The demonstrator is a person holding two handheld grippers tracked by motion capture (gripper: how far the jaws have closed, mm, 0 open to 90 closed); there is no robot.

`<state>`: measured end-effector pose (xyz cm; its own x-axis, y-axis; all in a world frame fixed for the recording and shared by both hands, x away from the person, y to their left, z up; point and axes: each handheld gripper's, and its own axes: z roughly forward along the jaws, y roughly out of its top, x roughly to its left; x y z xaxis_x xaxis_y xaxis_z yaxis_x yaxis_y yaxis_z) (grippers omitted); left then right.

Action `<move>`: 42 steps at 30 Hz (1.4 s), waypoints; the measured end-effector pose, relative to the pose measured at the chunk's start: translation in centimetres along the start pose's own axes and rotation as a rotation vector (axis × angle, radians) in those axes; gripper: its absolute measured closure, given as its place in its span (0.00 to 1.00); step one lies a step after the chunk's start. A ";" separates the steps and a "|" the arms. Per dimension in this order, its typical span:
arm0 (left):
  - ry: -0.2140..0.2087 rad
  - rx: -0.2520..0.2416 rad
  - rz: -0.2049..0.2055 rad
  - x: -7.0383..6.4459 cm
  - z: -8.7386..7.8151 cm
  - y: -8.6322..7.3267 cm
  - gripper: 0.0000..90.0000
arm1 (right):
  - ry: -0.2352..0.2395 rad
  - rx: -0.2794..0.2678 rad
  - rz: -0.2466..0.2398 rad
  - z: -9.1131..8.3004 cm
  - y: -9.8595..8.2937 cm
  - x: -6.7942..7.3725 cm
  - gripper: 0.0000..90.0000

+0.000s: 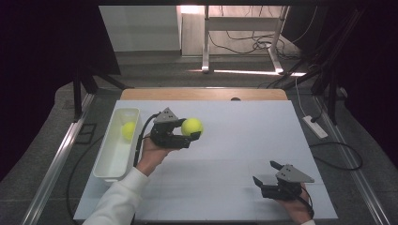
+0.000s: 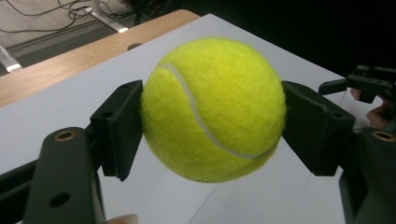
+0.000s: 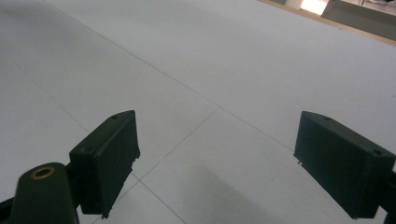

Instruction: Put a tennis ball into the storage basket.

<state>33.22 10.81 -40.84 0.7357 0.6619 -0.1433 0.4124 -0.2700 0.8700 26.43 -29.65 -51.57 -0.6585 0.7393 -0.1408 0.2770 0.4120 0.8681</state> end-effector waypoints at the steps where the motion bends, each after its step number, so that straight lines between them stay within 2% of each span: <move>1: 0.002 -0.003 -0.001 0.0 -0.1 -0.1 0.30 | 0.000 0.000 0.000 0.0 0.0 0.0 0.15; 42: 0.068 -0.033 -0.054 1.8 -5.1 -2.3 0.30 | 0.005 0.002 -0.003 0.1 0.1 0.1 0.15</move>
<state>30.90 16.20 -40.68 0.6746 0.7209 -0.1590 0.4317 -0.2106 0.8771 26.45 -29.48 -51.59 -0.6626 0.7356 -0.1413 0.2761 0.4152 0.8668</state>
